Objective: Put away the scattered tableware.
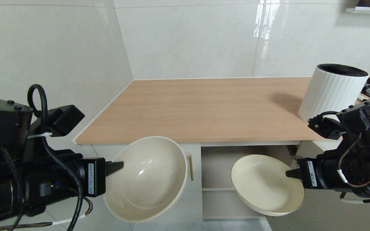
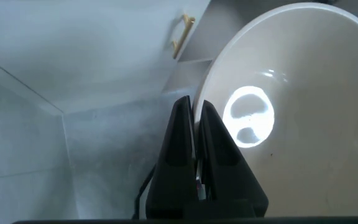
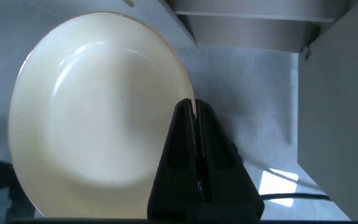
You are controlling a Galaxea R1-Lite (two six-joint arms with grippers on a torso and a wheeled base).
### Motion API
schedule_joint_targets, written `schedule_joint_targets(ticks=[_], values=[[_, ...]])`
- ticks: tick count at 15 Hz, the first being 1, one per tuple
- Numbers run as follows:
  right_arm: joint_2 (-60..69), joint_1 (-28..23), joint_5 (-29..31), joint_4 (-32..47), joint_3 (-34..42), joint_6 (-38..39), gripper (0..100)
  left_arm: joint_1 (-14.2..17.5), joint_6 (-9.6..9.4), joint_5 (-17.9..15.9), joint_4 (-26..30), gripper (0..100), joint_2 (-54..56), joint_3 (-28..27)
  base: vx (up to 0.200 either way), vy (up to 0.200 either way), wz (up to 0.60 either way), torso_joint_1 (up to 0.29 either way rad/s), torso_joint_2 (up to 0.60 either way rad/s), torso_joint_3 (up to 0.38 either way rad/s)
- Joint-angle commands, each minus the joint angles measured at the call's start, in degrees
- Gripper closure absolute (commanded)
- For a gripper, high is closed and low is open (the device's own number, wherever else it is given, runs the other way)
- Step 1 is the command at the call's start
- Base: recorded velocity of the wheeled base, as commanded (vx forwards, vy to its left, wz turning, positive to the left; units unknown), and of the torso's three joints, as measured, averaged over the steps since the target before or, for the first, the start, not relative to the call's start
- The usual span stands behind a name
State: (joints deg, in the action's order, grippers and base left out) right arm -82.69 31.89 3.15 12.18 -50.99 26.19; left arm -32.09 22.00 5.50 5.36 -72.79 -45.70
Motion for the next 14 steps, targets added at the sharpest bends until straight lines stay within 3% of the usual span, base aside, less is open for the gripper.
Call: schedule_joint_targets(ticks=[1, 3, 10, 14], values=[[-0.9, 0.0, 0.1, -0.1, 0.1, 0.0, 100, -0.1, 0.06, -1.5, 0.0, 100, -1.2, 0.1, 0.000, 0.000, 0.00, 0.000, 0.00, 0.000], [-2.4, -0.8, 1.5, -0.6, 0.0, 0.0, 100, -0.1, 0.06, -2.9, 0.1, 100, -1.7, 0.2, 0.000, 0.000, 0.00, 0.000, 0.00, 0.000], [-3.5, -1.4, 1.9, -2.2, 0.5, 0.0, 100, -0.1, 0.06, -2.9, 0.0, 100, -2.5, 0.4, 0.000, 0.000, 0.00, 0.000, 0.00, 0.000], [-3.9, -1.5, 1.9, -2.7, 0.6, 0.0, 100, 0.0, 0.06, -2.9, 0.0, 100, -2.5, 0.4, 0.000, 0.000, 0.00, -0.134, 0.34, 0.203]])
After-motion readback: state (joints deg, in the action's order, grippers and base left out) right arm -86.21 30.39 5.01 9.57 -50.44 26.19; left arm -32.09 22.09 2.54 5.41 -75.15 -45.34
